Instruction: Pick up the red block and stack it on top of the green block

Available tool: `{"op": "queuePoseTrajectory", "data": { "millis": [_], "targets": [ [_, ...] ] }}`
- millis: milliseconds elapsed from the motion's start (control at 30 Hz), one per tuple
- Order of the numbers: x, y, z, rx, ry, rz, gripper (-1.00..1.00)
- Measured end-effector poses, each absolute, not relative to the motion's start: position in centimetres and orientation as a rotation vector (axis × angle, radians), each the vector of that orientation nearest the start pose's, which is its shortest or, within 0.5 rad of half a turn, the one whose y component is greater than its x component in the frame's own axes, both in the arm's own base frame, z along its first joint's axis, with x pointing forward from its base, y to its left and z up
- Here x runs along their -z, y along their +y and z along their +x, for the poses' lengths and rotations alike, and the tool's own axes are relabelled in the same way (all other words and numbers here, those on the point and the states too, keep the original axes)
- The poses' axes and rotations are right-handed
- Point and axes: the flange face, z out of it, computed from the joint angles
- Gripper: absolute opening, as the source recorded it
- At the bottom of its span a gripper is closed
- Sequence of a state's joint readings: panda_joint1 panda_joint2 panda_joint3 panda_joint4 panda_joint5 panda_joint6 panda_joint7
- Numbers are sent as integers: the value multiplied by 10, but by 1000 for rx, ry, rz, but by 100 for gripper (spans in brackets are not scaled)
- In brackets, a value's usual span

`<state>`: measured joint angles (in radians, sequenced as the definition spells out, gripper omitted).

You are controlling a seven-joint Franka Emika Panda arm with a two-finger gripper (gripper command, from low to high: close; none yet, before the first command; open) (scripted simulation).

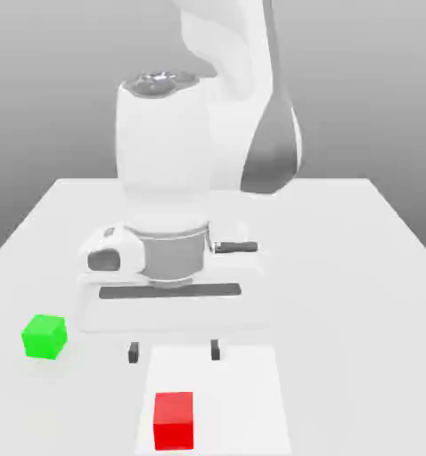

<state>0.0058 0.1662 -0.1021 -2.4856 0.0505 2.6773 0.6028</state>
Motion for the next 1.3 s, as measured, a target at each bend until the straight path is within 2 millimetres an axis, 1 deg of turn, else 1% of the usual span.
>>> {"op": "queuePoseTrajectory", "data": {
  "millis": [167,200,367,400,433,500,600,667,767,833,867,933,1000,1067,1100,1167,1300],
  "targets": [
    [-158,-50,471,1,1135,-2929,0],
    [-149,-50,471,1,1136,-2929,-100],
    [-149,-50,471,0,1136,-2930,-100],
    [-145,-50,470,0,1136,-2929,-100],
    [-149,-50,471,0,1136,-2930,-100],
    [-168,-50,472,0,1135,-2930,-100],
    [-203,-53,470,0,1134,-2931,-100],
    [-215,-85,458,9,1120,-2949,-100],
    [-228,-141,431,15,1096,-2974,-100],
    [-235,-184,404,14,1111,-2975,-100],
    [-237,-202,390,12,1109,-2976,-100],
    [-242,-232,362,7,1093,-2979,-100],
    [-245,-258,332,2,1072,-2979,-100],
    [-246,-276,303,-2,1033,-2979,-100],
    [-245,-280,295,-2,1010,-2980,-100],
    [-236,-280,293,2,974,-2985,-100],
    [-207,-280,294,6,958,-2988,-100]
  ]
}}
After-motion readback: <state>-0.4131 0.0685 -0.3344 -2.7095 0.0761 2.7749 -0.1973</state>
